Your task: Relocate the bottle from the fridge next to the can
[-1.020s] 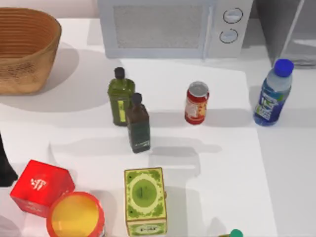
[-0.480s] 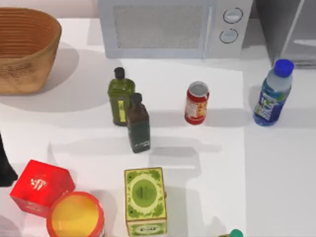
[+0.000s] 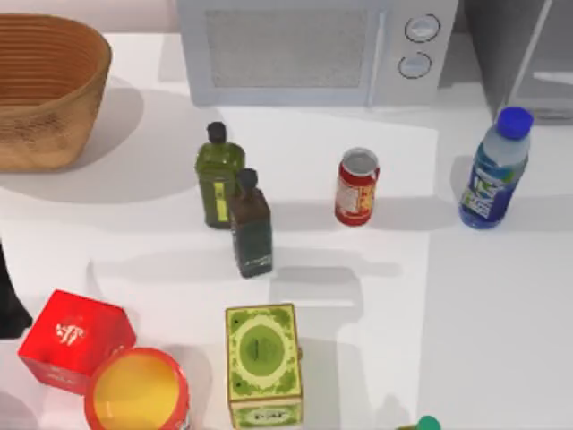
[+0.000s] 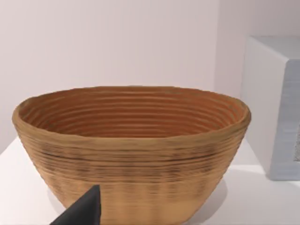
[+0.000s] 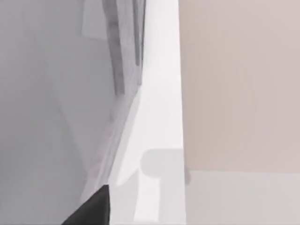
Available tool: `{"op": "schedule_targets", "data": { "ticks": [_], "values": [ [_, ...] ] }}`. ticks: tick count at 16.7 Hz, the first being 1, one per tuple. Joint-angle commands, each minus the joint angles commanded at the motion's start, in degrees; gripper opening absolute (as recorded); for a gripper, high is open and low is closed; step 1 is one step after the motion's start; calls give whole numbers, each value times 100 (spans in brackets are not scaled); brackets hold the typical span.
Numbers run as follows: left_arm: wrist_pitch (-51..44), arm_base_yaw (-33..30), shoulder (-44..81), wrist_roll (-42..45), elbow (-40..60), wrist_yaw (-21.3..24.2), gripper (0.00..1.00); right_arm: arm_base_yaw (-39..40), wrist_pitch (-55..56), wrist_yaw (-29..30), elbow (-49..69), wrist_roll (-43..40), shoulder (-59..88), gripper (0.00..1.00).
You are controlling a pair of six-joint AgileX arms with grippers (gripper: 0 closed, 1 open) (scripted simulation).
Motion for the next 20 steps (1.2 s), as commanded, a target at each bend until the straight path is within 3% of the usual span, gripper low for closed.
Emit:
{"op": "schedule_targets", "data": {
  "ticks": [6,14,17,20],
  "values": [
    [0,0,0,0,0,0,100,1139,712,1093,-366,995,-405,100],
    [0,0,0,0,0,0,100,4571,1603,3446,-1176,2941,-911,100],
    [0,0,0,0,0,0,100,5144,1917,4044,-1586,3487,-1126,100],
    [0,0,0,0,0,0,100,5236,1969,4152,-1687,3574,-1162,100]
  ]
}}
